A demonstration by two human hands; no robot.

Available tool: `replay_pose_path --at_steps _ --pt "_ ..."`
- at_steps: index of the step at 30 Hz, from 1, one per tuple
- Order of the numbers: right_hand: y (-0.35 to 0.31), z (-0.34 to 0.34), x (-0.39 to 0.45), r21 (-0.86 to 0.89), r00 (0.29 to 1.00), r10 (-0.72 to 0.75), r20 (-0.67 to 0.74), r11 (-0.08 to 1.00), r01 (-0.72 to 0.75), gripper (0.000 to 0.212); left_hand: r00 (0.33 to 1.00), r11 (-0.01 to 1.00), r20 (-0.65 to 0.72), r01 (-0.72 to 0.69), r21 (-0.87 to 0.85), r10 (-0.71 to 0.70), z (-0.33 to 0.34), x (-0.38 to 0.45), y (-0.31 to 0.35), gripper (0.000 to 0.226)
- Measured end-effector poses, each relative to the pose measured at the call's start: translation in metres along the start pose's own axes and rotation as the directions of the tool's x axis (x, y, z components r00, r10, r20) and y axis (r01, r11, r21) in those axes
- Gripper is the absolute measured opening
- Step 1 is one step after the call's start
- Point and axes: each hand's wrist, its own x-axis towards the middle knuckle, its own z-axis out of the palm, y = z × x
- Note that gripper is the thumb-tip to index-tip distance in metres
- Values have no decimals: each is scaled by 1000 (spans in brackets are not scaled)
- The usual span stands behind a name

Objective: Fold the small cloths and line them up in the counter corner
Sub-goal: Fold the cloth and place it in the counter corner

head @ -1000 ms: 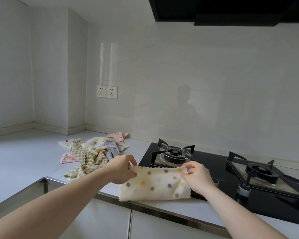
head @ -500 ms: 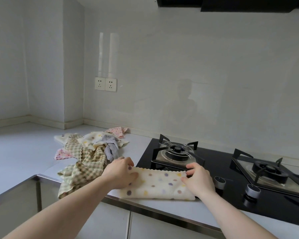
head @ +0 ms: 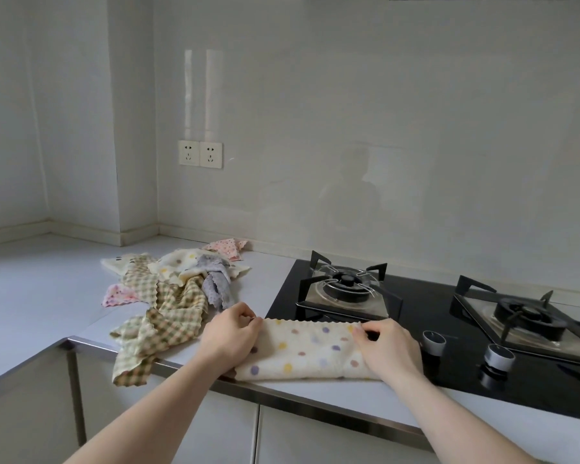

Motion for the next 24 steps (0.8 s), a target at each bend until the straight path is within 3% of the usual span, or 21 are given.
replay_pose_path --at_steps 8,17,20,24 --pt "-2 -2 9 99 977 212 19 972 -212 28 1000 999 -1 23 -33 -23 2 4 -6 24" --pt "-2 4 8 193 974 223 -32 958 -213 24 999 999 -1 45 -10 -45 1 5 -7 9" --pt "-2 -1 9 244 971 238 15 941 -234 26 999 997 2 46 -60 -46 0 7 -9 10" --pt "-5 -10 10 155 963 225 149 956 -247 25 998 994 -20 50 -99 -52 0 6 -9 9"
